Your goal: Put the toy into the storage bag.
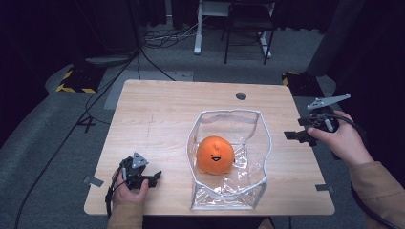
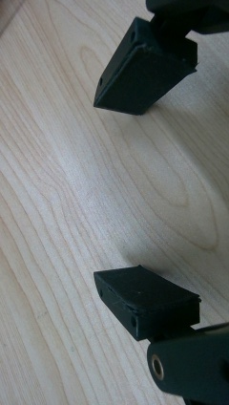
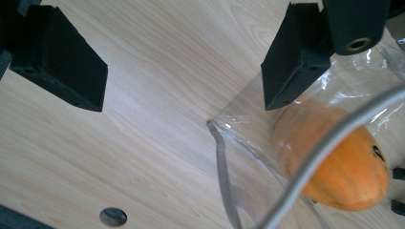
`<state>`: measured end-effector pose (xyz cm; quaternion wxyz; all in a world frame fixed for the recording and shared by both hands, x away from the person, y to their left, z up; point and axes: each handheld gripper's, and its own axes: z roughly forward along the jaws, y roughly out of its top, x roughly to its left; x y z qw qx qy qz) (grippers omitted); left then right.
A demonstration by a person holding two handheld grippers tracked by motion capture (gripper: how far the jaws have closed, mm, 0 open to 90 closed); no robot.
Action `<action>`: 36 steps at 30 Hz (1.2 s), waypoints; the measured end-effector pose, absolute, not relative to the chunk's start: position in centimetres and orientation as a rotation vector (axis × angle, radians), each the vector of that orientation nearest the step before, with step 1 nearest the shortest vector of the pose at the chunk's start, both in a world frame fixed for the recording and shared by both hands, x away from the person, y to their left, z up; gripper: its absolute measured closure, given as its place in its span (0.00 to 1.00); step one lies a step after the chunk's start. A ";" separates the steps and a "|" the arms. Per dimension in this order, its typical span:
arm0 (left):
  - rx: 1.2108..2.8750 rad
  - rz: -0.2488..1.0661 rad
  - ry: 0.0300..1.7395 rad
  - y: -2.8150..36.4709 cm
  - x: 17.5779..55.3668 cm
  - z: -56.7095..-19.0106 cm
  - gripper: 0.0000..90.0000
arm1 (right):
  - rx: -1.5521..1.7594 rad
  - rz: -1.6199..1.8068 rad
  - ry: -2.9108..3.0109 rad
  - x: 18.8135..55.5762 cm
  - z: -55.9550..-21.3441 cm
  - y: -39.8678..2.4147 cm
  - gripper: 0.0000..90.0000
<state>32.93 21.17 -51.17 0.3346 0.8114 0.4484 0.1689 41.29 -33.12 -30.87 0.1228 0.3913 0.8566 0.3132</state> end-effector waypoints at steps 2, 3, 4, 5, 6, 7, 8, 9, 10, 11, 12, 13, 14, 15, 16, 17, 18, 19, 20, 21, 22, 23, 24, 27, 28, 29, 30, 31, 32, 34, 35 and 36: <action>2.118 0.441 1.170 21.2 32.9 -51.2 0.19 | 1.171 0.920 2.487 41.5 -31.8 -33.8 0.18; 2.118 0.440 1.170 21.2 32.9 -51.2 0.19 | 1.185 0.920 2.480 41.5 -32.3 -34.1 0.18; 2.118 0.441 1.170 21.2 32.9 -51.2 0.19 | 1.197 0.921 2.473 41.6 -32.7 -34.4 0.18; 2.118 0.441 1.170 21.2 32.9 -51.2 0.19 | 1.214 0.923 2.461 41.8 -33.6 -34.9 0.18; 2.120 0.441 1.169 21.2 32.9 -51.2 0.19 | 1.224 0.927 2.455 41.8 -34.1 -35.1 0.18; 2.120 0.441 1.168 21.2 33.0 -51.2 0.19 | 1.240 0.927 2.449 41.8 -34.5 -35.3 0.18; 2.119 0.441 1.169 21.2 33.0 -51.2 0.19 | 1.240 0.927 2.449 41.8 -34.5 -35.3 0.18; 2.119 0.440 1.169 21.2 32.9 -51.2 0.19 | 1.251 0.922 2.442 41.8 -35.0 -35.5 0.18; 2.119 0.441 1.168 21.2 33.0 -51.2 0.19 | 1.253 0.899 2.434 41.7 -35.8 -35.8 0.18; 2.120 0.440 1.168 21.2 33.0 -51.2 0.19 | 1.253 0.899 2.434 41.7 -35.8 -35.8 0.18; 2.120 0.441 1.168 21.2 33.0 -51.2 0.19 | 1.265 0.896 2.422 41.6 -36.6 -36.0 0.18; 2.120 0.441 1.168 21.2 33.0 -51.2 0.19 | 1.265 0.896 2.422 41.6 -36.6 -36.0 0.18; 2.119 0.440 1.168 21.2 33.0 -51.2 0.19 | 1.267 0.891 2.418 41.5 -37.4 -36.2 0.18; 2.119 0.440 1.169 21.2 33.0 -51.2 0.19 | 1.267 0.891 2.418 41.5 -37.4 -36.2 0.18; 2.119 0.440 1.169 21.2 33.0 -51.2 0.19 | 1.273 0.890 2.418 41.4 -37.8 -36.3 0.18; 2.119 0.440 1.169 21.2 33.0 -51.2 0.19 | 1.277 0.895 2.415 41.4 -38.2 -36.4 0.18; 2.119 0.440 1.168 21.2 33.0 -51.2 0.19 | 1.280 0.898 2.410 41.3 -38.6 -36.5 0.18; 2.120 0.440 1.168 21.2 33.0 -51.2 0.19 | 1.288 0.900 2.406 41.2 -38.9 -36.6 0.18; 2.120 0.440 1.168 21.2 33.0 -51.2 0.19 | 1.291 0.899 2.403 41.2 -39.3 -36.6 0.18; 2.120 0.439 1.168 21.2 33.0 -51.2 0.19 | 1.309 0.895 2.399 41.1 -40.0 -36.7 0.18; 2.120 0.439 1.168 21.2 33.0 -51.2 0.19 | 1.309 0.895 2.399 41.1 -40.0 -36.7 0.18; 2.120 0.440 1.167 21.2 33.0 -51.2 0.19 | 1.309 0.894 2.405 41.0 -40.4 -36.7 0.18; 2.120 0.440 1.167 21.2 33.0 -51.2 0.19 | 1.314 0.897 2.410 40.9 -40.8 -36.7 0.18; 2.120 0.440 1.168 21.2 33.0 -51.2 0.19 | 1.329 0.910 2.411 40.7 -41.8 -36.6 0.18; 2.120 0.439 1.167 21.2 33.0 -51.2 0.19 | 1.334 0.923 2.412 40.6 -42.2 -36.6 0.18; 2.120 0.439 1.168 21.2 33.0 -51.2 0.19 | 1.335 0.926 2.411 40.5 -42.4 -36.6 0.18; 2.120 0.439 1.168 21.2 33.0 -51.2 0.19 | 1.336 0.931 2.406 40.4 -42.7 -36.5 0.18; 2.120 0.439 1.168 21.2 33.0 -51.2 0.19 | 1.335 0.933 2.403 40.4 -42.9 -36.5 0.18; 2.120 0.440 1.167 21.2 33.0 -51.2 0.19 | 1.330 0.936 2.399 40.3 -43.2 -36.5 0.18; 2.121 0.438 1.167 21.2 33.0 -51.2 0.19 | 1.324 0.951 2.390 40.1 -43.8 -36.5 0.18; 2.120 0.440 1.167 21.2 33.0 -51.2 0.19 | 1.332 0.966 2.379 39.9 -44.1 -36.5 0.18; 2.120 0.440 1.167 21.2 33.0 -51.2 0.19 | 1.338 0.985 2.361 39.8 -44.4 -36.6 0.18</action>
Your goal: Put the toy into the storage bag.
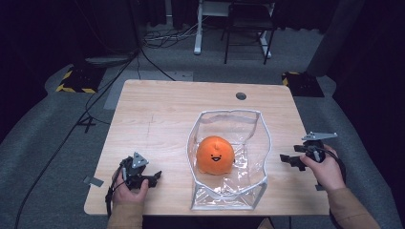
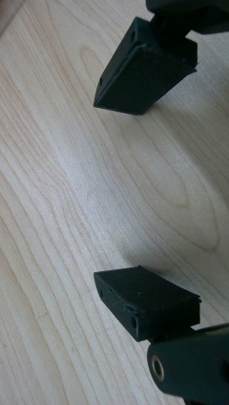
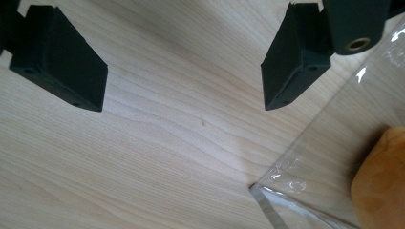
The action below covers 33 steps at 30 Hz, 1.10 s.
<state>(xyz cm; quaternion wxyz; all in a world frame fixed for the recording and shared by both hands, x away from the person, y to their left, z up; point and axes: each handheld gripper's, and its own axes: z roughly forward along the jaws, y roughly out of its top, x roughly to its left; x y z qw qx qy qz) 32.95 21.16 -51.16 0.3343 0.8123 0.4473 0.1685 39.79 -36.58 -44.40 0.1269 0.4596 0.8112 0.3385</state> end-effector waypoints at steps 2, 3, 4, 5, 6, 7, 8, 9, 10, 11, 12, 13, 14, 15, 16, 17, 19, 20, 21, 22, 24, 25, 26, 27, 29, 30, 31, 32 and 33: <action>2.120 0.440 1.167 21.2 33.0 -51.2 0.19 | 1.351 1.004 2.333 39.6 -45.1 -36.7 0.18; 2.122 0.438 1.166 21.2 33.0 -51.2 0.19 | 1.351 1.011 2.324 39.4 -45.5 -36.8 0.18; 2.122 0.438 1.167 21.2 33.0 -51.2 0.19 | 1.354 1.015 2.314 39.3 -45.8 -36.8 0.18; 2.121 0.438 1.167 21.2 33.0 -51.2 0.19 | 1.357 1.022 2.307 39.2 -46.1 -36.9 0.18; 2.121 0.438 1.167 21.2 33.0 -51.2 0.19 | 1.357 1.028 2.301 39.1 -46.4 -36.9 0.18; 2.121 0.439 1.167 21.2 33.0 -51.2 0.19 | 1.356 1.036 2.298 39.0 -46.6 -37.0 0.18; 2.120 0.440 1.167 21.2 33.0 -51.2 0.19 | 1.342 1.055 2.289 38.8 -47.1 -37.0 0.18; 2.120 0.440 1.167 21.2 33.0 -51.2 0.19 | 1.342 1.055 2.289 38.8 -47.1 -37.0 0.18; 2.122 0.438 1.167 21.2 33.0 -51.2 0.19 | 1.339 1.065 2.293 38.6 -47.3 -37.0 0.18; 2.121 0.439 1.167 21.2 33.0 -51.2 0.19 | 1.337 1.090 2.297 38.4 -47.9 -37.0 0.18; 2.121 0.439 1.167 21.2 33.0 -51.2 0.19 | 1.337 1.090 2.297 38.4 -47.9 -37.0 0.18; 2.122 0.439 1.167 21.2 33.0 -51.2 0.19 | 1.336 1.099 2.284 38.1 -48.4 -37.1 0.18; 2.122 0.438 1.167 21.2 32.9 -51.2 0.19 | 1.336 1.099 2.284 38.1 -48.4 -37.1 0.18; 2.122 0.438 1.167 21.2 33.0 -51.2 0.19 | 1.326 1.091 2.277 38.0 -48.7 -37.0 0.18; 2.122 0.439 1.167 21.2 33.0 -51.2 0.19 | 1.317 1.076 2.276 37.9 -48.9 -37.0 0.18; 2.120 0.440 1.167 21.2 33.0 -51.2 0.19 | 1.305 1.061 2.280 37.8 -49.1 -37.0 0.18; 2.121 0.439 1.167 21.2 33.0 -51.2 0.19 | 1.287 1.053 2.288 37.5 -49.6 -36.9 0.19; 2.122 0.439 1.167 21.2 33.0 -51.2 0.19 | 1.256 1.083 2.275 37.2 -49.8 -36.9 0.21; 2.120 0.440 1.167 21.2 33.0 -51.2 0.19 | 1.247 1.094 2.269 37.1 -49.9 -36.8 0.21; 2.121 0.439 1.167 21.2 33.0 -51.2 0.19 | 1.242 1.092 2.270 36.9 -50.0 -36.8 0.20; 2.122 0.439 1.167 21.2 33.0 -51.2 0.19 | 1.225 1.085 2.277 36.8 -50.1 -36.7 0.18; 2.122 0.439 1.167 21.2 33.0 -51.2 0.19 | 1.197 1.054 2.300 36.7 -50.4 -36.6 0.18; 2.122 0.439 1.167 21.2 33.0 -51.2 0.19 | 1.197 1.054 2.300 36.7 -50.4 -36.6 0.18; 2.122 0.439 1.167 21.2 33.0 -51.2 0.19 | 1.195 1.039 2.308 36.6 -50.5 -36.5 0.17; 2.121 0.439 1.167 21.2 33.0 -51.2 0.19 | 1.179 1.028 2.296 36.6 -50.8 -36.3 0.17; 2.122 0.439 1.167 21.2 33.0 -51.2 0.19 | 1.172 1.012 2.296 36.6 -50.8 -36.2 0.17; 2.122 0.439 1.167 21.2 33.0 -51.2 0.19 | 1.166 1.005 2.299 36.7 -50.8 -36.1 0.15; 2.122 0.439 1.167 21.2 33.0 -51.2 0.19 | 1.166 0.997 2.296 36.7 -50.8 -36.0 0.14; 2.121 0.438 1.167 21.2 33.0 -51.2 0.19 | 1.170 0.993 2.296 36.8 -50.8 -35.9 0.12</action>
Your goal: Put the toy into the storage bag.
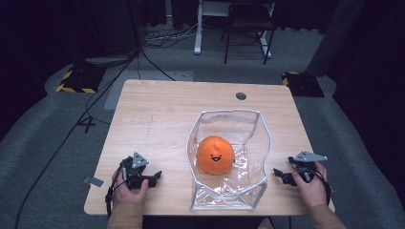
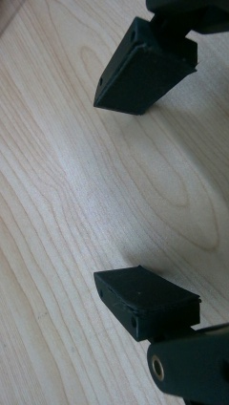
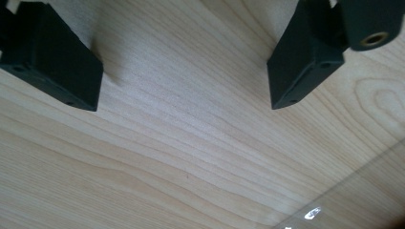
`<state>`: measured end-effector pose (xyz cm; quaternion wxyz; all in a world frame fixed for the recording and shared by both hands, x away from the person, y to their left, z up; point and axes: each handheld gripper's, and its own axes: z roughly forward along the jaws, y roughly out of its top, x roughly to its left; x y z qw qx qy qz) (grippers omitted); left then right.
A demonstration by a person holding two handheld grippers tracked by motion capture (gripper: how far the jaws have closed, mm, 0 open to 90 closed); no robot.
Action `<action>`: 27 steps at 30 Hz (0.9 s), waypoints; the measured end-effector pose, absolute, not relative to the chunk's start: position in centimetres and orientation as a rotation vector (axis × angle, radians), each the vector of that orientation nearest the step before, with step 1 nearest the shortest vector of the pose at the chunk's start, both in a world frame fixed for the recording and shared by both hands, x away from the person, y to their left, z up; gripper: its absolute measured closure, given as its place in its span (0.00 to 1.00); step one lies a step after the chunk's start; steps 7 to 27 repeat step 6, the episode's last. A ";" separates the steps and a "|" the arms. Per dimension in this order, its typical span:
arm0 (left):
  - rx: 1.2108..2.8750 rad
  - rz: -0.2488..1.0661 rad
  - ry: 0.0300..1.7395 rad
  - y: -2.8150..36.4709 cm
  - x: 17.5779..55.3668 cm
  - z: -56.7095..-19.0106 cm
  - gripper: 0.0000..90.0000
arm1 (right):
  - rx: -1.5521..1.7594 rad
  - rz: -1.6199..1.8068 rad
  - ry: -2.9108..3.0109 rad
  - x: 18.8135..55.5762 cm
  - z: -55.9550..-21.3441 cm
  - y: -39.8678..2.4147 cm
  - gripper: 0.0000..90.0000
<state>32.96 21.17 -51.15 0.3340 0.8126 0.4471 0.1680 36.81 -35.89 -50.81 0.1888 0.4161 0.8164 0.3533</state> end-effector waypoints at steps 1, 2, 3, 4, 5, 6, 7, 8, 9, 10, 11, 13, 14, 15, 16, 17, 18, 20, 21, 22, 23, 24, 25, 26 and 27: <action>2.121 0.438 1.167 21.2 33.0 -51.2 0.19 | 1.172 0.989 2.298 36.9 -50.8 -35.8 0.11; 2.121 0.438 1.167 21.2 33.0 -51.2 0.19 | 1.172 0.988 2.298 36.9 -50.8 -35.8 0.11; 2.121 0.438 1.167 21.2 33.0 -51.2 0.19 | 1.173 0.988 2.298 36.9 -50.8 -35.8 0.11; 2.121 0.438 1.167 21.2 33.0 -51.2 0.19 | 1.173 0.988 2.297 36.9 -50.8 -35.8 0.11; 2.121 0.438 1.167 21.2 33.0 -51.2 0.19 | 1.173 0.988 2.296 36.9 -50.8 -35.8 0.11; 2.121 0.437 1.167 21.2 33.0 -51.2 0.19 | 1.171 0.987 2.294 36.8 -50.9 -35.8 0.11; 2.121 0.437 1.167 21.2 33.0 -51.2 0.19 | 1.171 0.987 2.294 36.8 -50.9 -35.8 0.11; 2.121 0.437 1.167 21.2 33.0 -51.2 0.19 | 1.171 0.987 2.294 36.8 -50.9 -35.8 0.11; 2.121 0.437 1.167 21.2 33.0 -51.2 0.19 | 1.171 0.987 2.294 36.8 -50.9 -35.8 0.11; 2.121 0.437 1.167 21.2 33.0 -51.2 0.19 | 1.171 0.987 2.294 36.8 -50.9 -35.8 0.11; 2.121 0.437 1.167 21.2 33.0 -51.2 0.19 | 1.171 0.987 2.294 36.8 -50.9 -35.8 0.11; 2.121 0.437 1.167 21.2 33.0 -51.2 0.19 | 1.171 0.987 2.294 36.8 -50.9 -35.8 0.11; 2.121 0.437 1.167 21.2 33.0 -51.2 0.19 | 1.171 0.987 2.294 36.8 -50.9 -35.8 0.11; 2.121 0.437 1.167 21.2 33.0 -51.2 0.19 | 1.171 0.987 2.294 36.8 -50.9 -35.8 0.11; 2.121 0.437 1.167 21.2 33.0 -51.2 0.19 | 1.171 0.987 2.294 36.8 -50.9 -35.8 0.11; 2.121 0.437 1.167 21.2 33.0 -51.2 0.19 | 1.171 0.987 2.294 36.8 -50.9 -35.8 0.11; 2.121 0.437 1.167 21.2 33.0 -51.2 0.19 | 1.171 0.987 2.294 36.8 -50.9 -35.8 0.11; 2.121 0.437 1.167 21.2 33.0 -51.2 0.19 | 1.171 0.987 2.294 36.8 -50.9 -35.8 0.11; 2.121 0.437 1.167 21.2 33.0 -51.2 0.19 | 1.171 0.987 2.294 36.8 -50.9 -35.8 0.11; 2.121 0.437 1.167 21.2 33.0 -51.2 0.19 | 1.171 0.987 2.294 36.8 -50.9 -35.8 0.11; 2.121 0.437 1.167 21.2 33.0 -51.2 0.19 | 1.171 0.987 2.294 36.8 -50.9 -35.8 0.11; 2.121 0.437 1.167 21.2 33.0 -51.2 0.19 | 1.171 0.987 2.294 36.8 -50.9 -35.8 0.11; 2.121 0.437 1.167 21.2 33.0 -51.2 0.19 | 1.171 0.987 2.294 36.8 -50.9 -35.8 0.11; 2.121 0.437 1.167 21.2 33.0 -51.2 0.19 | 1.171 0.987 2.294 36.8 -50.9 -35.8 0.11; 2.121 0.437 1.167 21.2 33.0 -51.2 0.19 | 1.171 0.987 2.294 36.8 -50.9 -35.8 0.11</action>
